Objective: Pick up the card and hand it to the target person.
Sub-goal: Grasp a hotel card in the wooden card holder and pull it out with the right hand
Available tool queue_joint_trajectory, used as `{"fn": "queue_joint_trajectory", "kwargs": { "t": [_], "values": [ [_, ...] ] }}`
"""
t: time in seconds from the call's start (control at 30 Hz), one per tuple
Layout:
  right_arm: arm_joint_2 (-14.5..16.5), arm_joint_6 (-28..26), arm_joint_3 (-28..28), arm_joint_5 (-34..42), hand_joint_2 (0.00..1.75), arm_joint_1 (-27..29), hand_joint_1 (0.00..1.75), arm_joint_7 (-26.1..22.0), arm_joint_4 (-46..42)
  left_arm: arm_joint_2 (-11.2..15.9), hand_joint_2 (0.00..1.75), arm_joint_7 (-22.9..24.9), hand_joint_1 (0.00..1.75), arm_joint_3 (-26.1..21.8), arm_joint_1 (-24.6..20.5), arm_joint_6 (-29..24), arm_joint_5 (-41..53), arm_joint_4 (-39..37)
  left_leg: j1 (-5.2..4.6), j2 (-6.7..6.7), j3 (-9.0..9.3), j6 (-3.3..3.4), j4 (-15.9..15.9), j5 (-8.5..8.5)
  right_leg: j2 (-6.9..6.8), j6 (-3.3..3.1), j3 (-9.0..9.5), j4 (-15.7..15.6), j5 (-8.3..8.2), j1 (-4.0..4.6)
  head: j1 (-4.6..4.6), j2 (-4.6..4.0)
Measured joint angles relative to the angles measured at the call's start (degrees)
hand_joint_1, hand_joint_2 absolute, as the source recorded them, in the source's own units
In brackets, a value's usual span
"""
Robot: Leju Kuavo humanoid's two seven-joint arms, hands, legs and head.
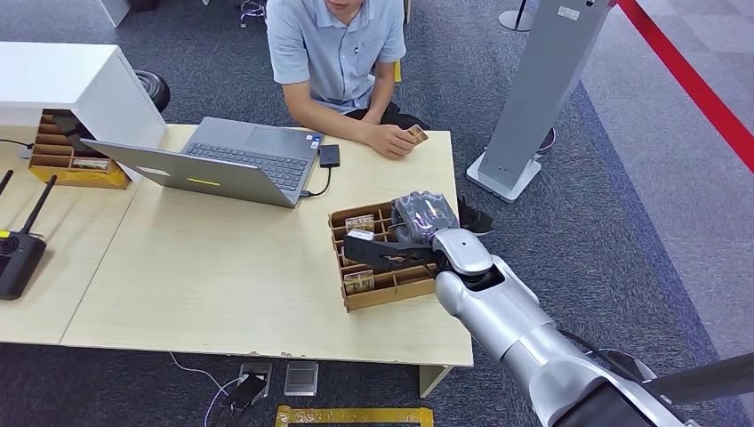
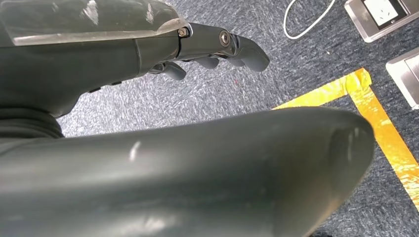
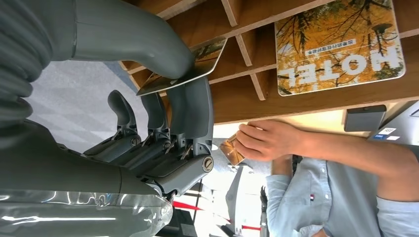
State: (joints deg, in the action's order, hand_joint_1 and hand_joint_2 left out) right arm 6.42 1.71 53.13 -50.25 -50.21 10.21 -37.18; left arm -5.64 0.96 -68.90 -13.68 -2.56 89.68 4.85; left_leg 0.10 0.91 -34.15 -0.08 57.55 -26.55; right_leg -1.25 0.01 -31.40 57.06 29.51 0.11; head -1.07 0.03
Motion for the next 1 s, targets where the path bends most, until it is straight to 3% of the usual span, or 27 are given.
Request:
{"fn": "queue_joint_trajectory", "kwargs": {
  "t": [0.07,0.2,0.77,1.0],
  "values": [
    [0.01,0.01,0.00,0.00,1.75,0.00,1.39,0.00,0.00,0.00,0.00,-0.02,0.00,0.15,0.00,-0.03,0.00,0.00,0.00,0.00,0.00,0.00,0.00,0.00,0.00,0.00,0.00,0.00,0.00,0.00,0.00,-0.01],
    [0.02,0.03,0.00,0.02,1.75,-0.01,1.39,0.00,0.00,0.00,1.75,-0.83,0.00,0.36,0.01,-0.20,-0.01,0.00,0.00,0.00,0.00,0.00,0.00,0.00,0.00,0.00,0.01,0.00,0.00,0.00,0.00,-0.01],
    [-0.19,-0.38,-0.32,1.45,1.75,-0.76,1.38,0.20,-0.41,-0.02,1.75,-1.71,0.00,0.81,0.07,-2.43,-0.01,0.00,0.00,0.00,0.01,0.00,0.00,0.01,0.00,0.00,0.00,0.00,-0.01,0.00,0.00,-0.01],
    [-2.89,3.56,-2.97,7.51,1.75,-2.90,1.38,3.35,-6.34,0.00,1.75,-1.68,0.00,0.74,0.54,-2.82,0.00,0.00,0.00,0.00,0.01,0.00,0.01,0.01,0.00,0.01,0.00,0.00,-0.01,0.00,-0.02,-0.01]
  ]
}}
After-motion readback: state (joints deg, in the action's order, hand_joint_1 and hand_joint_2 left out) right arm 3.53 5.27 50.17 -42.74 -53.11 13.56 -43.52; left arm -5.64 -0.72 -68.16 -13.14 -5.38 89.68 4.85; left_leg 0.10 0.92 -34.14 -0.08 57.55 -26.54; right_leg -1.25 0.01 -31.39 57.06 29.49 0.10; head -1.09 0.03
